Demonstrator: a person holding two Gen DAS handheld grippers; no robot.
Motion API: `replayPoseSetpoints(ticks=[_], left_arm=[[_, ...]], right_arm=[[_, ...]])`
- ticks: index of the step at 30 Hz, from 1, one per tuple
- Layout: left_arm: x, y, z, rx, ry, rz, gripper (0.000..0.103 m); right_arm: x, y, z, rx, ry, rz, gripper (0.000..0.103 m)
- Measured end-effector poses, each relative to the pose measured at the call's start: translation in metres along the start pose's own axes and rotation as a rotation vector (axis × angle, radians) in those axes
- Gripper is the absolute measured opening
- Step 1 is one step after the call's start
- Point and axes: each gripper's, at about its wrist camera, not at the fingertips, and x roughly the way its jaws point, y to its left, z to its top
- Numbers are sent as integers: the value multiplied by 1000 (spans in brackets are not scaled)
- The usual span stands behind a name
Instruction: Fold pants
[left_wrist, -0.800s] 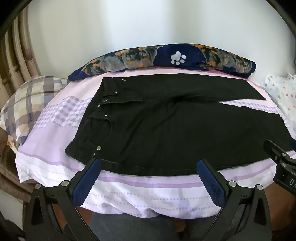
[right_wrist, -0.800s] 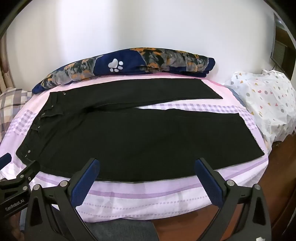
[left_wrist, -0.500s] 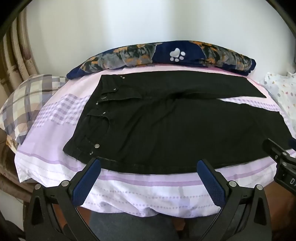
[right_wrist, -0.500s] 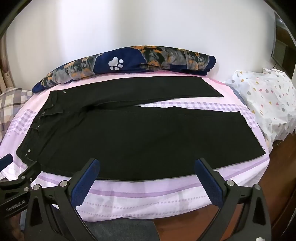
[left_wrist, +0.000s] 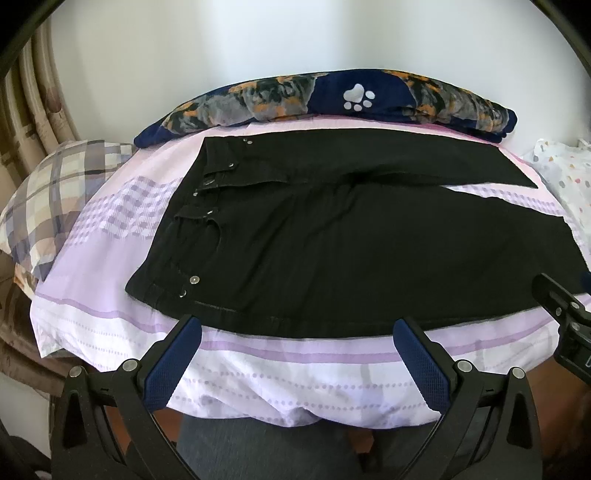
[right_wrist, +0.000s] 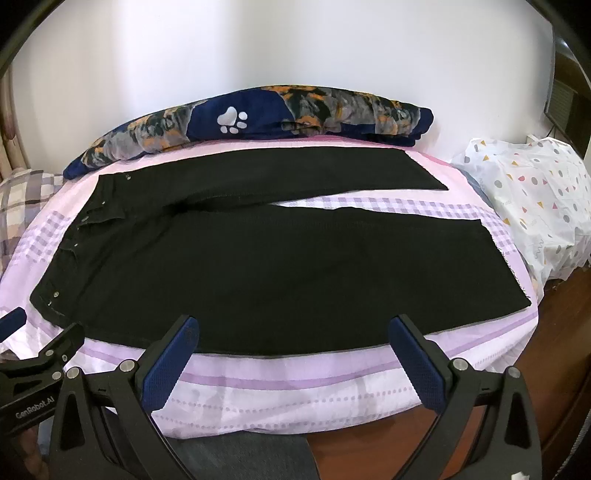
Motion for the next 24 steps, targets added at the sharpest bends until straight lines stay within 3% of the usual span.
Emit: replayPoseSetpoints(ticks=[24], left_arm=[[6,2,0,-11,34,-4,103]], right_arm=[[4,7,-3,-12,18,-1,101]])
